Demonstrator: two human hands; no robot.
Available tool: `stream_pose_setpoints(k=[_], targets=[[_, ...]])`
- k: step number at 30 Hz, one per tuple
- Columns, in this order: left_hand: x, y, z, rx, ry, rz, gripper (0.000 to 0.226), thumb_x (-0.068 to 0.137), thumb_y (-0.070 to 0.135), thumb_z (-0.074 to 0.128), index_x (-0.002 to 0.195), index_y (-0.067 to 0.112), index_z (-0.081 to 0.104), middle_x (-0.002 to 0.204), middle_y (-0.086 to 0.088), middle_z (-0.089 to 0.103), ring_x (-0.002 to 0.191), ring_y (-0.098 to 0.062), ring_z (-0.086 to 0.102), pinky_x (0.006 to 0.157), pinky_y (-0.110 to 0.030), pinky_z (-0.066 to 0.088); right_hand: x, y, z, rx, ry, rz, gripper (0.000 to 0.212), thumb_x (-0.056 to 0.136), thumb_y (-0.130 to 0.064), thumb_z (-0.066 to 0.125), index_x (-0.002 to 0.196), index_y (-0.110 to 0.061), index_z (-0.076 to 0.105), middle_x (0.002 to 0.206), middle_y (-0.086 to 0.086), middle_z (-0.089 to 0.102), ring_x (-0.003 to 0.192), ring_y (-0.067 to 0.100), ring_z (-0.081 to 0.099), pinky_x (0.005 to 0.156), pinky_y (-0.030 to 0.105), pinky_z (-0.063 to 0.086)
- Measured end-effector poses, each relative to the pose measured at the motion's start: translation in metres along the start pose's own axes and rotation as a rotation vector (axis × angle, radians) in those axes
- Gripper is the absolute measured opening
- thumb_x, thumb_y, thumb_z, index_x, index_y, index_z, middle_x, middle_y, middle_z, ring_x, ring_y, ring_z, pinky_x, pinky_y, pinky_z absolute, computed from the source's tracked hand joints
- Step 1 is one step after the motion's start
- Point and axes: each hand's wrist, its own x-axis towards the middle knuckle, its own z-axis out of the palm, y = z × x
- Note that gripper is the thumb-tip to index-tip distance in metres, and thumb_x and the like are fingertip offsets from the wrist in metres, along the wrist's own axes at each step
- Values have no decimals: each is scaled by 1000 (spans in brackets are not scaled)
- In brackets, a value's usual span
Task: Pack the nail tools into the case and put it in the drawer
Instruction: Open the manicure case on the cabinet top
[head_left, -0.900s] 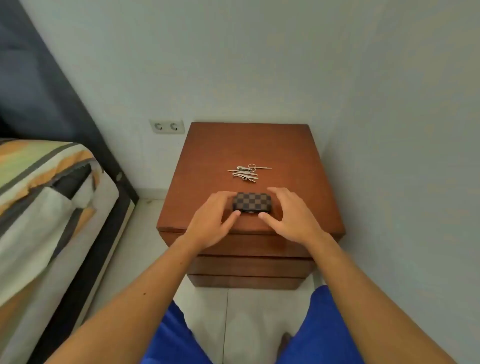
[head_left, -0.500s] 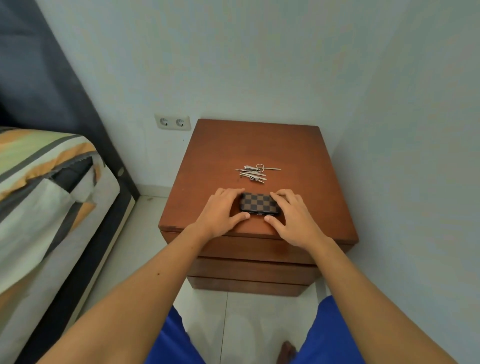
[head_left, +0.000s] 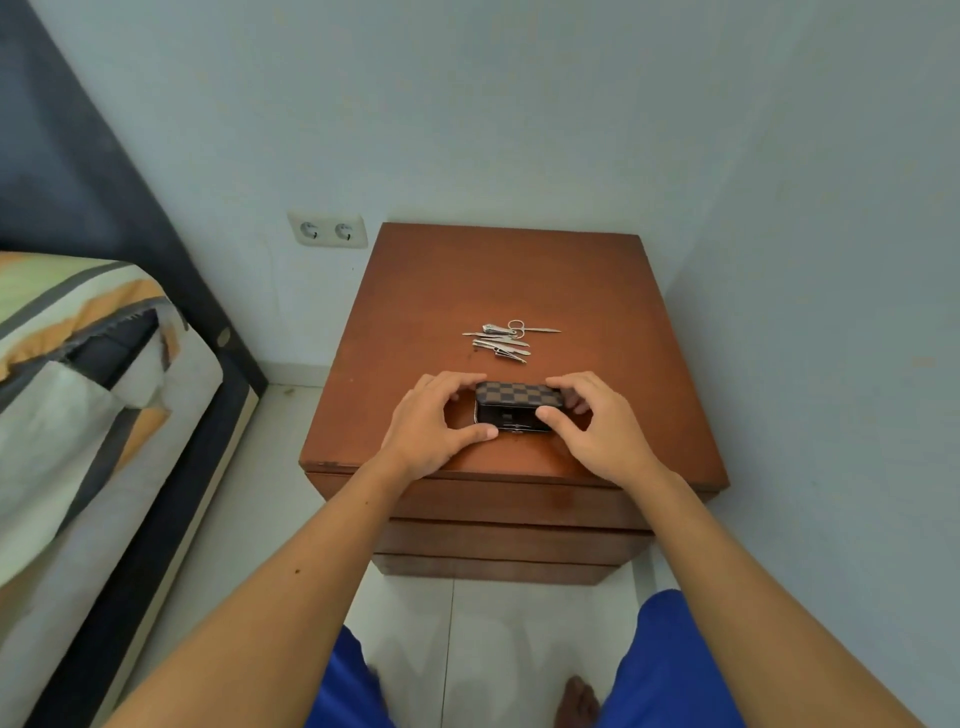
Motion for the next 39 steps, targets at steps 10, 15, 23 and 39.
stream_pose_setpoints(k=[10, 15, 23, 39], targets=[[1, -8, 4, -117, 43, -34, 88, 68, 45, 97, 143, 53, 51, 113, 34, 65, 110, 1, 53, 96, -26, 45, 42, -4, 11, 124, 185, 310, 17, 87, -34, 84, 91, -19, 77, 80, -9, 72, 70, 3, 61, 65, 13, 44], [4, -9, 3, -125, 35, -33, 87, 66, 46, 98, 137, 59, 48, 113, 32, 65, 110, 5, 52, 92, -19, 41, 49, -2, 17, 81, 202, 323, 21, 84, -32, 87, 97, -18, 80, 86, -3, 71, 68, 7, 55, 62, 13, 42], [-9, -11, 4, -148, 17, 11, 76, 55, 62, 96, 120, 51, 59, 109, 31, 63, 108, -4, 55, 94, -36, 51, 35, -4, 16, -6, 88, 219, 17, 94, -28, 76, 111, -25, 79, 88, -5, 64, 73, 10, 55, 73, 28, 48], [-20, -5, 0, -3, -16, 19, 89, 77, 66, 83, 152, 33, 47, 134, 17, 54, 125, -7, 39, 103, -31, 42, -10, -12, 10, -89, -15, 223, 61, 98, -32, 72, 153, -14, 53, 133, 0, 48, 129, 16, 47, 114, 28, 40]])
